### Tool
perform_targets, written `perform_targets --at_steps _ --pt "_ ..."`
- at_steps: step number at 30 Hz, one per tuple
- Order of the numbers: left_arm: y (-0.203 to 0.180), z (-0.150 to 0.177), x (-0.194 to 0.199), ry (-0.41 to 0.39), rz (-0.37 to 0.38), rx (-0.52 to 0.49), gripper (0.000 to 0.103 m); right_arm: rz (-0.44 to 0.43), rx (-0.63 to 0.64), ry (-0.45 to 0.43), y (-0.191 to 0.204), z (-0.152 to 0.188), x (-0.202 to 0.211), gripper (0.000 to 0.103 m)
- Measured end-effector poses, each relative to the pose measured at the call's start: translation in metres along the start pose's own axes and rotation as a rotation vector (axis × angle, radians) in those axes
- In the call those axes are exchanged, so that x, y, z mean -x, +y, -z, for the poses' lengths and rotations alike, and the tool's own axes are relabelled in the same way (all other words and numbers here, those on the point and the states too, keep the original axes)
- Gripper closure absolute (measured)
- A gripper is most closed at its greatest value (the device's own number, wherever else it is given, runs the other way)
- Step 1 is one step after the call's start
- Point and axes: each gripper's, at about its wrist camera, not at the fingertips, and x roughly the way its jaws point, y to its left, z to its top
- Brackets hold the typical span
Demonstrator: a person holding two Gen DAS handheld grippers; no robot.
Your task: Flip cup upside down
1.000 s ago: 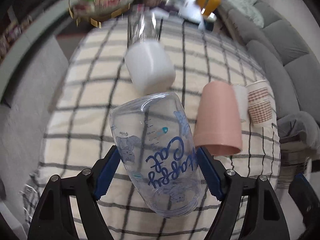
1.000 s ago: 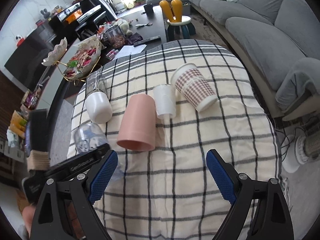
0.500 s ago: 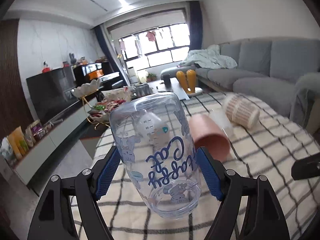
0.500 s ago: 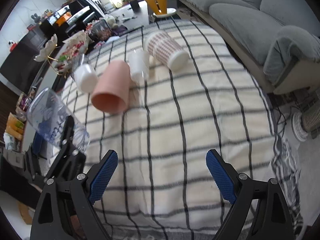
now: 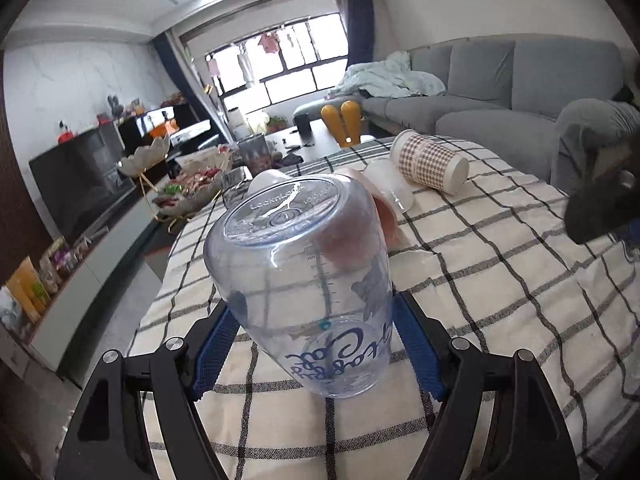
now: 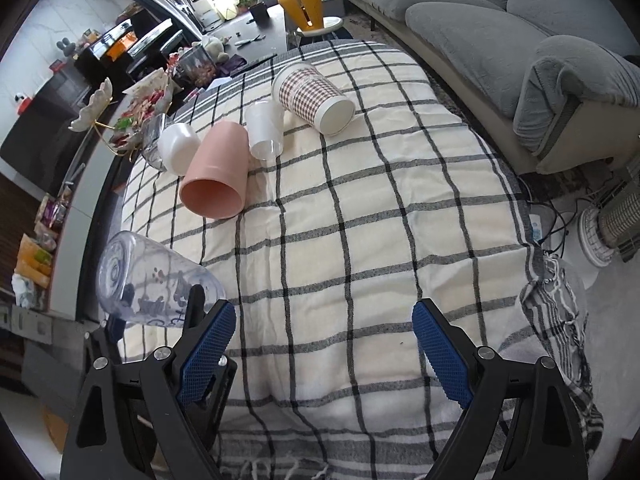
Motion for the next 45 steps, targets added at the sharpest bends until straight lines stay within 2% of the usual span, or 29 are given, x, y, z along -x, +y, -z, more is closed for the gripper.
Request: perform_targets --at_steps 3,7,10,15,18,22,28,34,39,45 --pt "-0.001 0.002 0.001 0.007 -0.009 -0.017 0.024 -0.004 0.003 -0.003 0.001 0.0 0.002 0.013" --pt "0.001 -0.001 0.009 0.006 0.006 -0.012 0.014 -0.003 0.017 -0.027 0.005 -0.001 0.01 0.013" --pt "0.008 -0.007 0.015 0.031 0.045 0.017 0.012 0.006 0.039 -0.06 0.009 0.001 0.018 0.013" --pt "0.029 -0.019 0.036 0.098 0.12 0.092 0.009 0.03 0.083 -0.15 0.017 0.002 0.041 0.013" --pt "0.043 -0.028 0.051 0.114 0.133 0.129 0.007 0.042 0.112 -0.208 0.024 0.004 0.054 0.013" --pt "0.07 -0.043 0.068 0.121 0.122 0.204 0.004 0.053 0.144 -0.282 0.035 0.007 0.07 0.013" --pt "0.1 -0.052 0.083 0.19 0.117 0.305 0.004 0.074 0.172 -0.393 0.05 0.016 0.096 0.008" --pt "0.111 -0.051 0.093 0.208 0.064 0.346 0.001 0.127 0.196 -0.51 0.059 0.031 0.116 0.001" --pt "0.115 -0.05 0.097 0.208 0.054 0.348 0.001 0.152 0.243 -0.513 0.069 0.039 0.115 0.001" --pt "0.114 -0.054 0.101 0.193 0.034 0.332 0.0 0.152 0.232 -0.502 0.068 0.039 0.113 0.001"
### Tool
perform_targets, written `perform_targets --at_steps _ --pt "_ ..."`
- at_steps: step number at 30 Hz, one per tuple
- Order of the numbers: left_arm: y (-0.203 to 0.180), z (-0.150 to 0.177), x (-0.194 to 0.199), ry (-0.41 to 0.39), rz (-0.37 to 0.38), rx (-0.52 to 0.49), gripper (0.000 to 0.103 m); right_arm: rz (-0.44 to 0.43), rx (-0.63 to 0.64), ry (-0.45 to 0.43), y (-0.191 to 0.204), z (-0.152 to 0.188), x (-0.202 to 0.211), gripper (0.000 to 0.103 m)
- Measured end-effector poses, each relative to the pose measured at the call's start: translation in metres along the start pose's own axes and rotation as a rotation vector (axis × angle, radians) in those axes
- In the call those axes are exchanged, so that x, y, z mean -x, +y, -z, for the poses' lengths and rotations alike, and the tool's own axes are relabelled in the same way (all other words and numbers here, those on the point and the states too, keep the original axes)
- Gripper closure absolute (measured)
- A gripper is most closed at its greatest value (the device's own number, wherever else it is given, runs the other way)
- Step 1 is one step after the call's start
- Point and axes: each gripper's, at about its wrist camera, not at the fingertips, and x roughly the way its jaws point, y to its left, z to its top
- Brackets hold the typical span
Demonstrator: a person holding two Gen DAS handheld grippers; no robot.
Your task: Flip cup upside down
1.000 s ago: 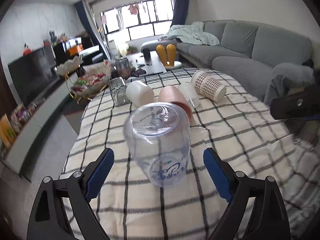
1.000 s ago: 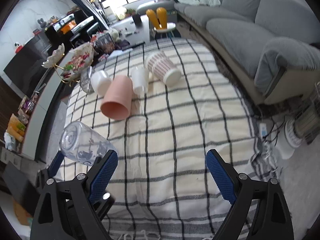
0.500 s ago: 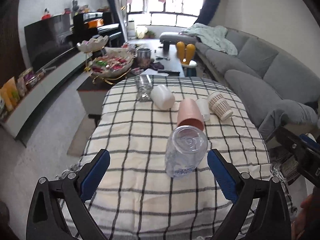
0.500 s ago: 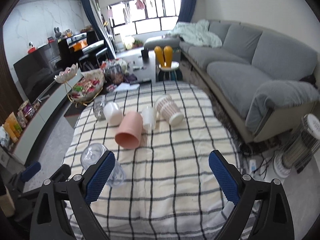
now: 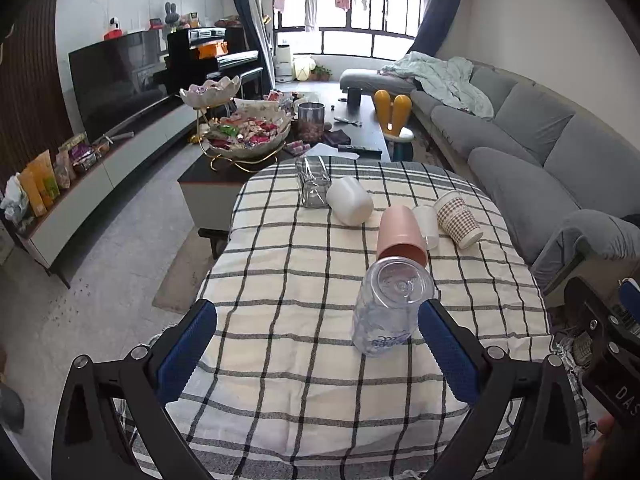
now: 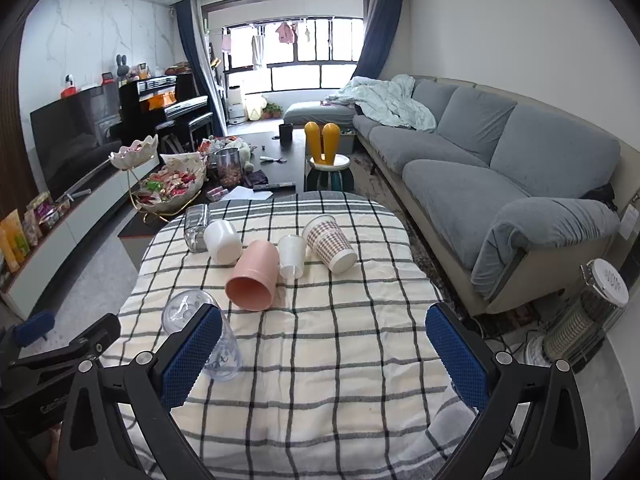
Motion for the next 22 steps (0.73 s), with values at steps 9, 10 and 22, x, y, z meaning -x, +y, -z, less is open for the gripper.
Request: perform_targets --at_steps 9,10,22 --pt "-0.0017 -0.0012 0.0005 0.0 -0.003 -0.007 0.0 -0.005 -0.003 0.012 -0.0001 0.001 -0.0028 0.001" --pt "-0.0017 -0.0011 0.0006 0.001 -0.001 -0.005 0.0 -0.007 -0.003 0.013 -0.0001 0.0014 -0.0032 0.001" --pt "0.0007 -0.0013 0.0027 0.007 0.009 0.0 0.0 -0.016 -0.004 0.014 0.0002 0.0029 -0.0033 0.001"
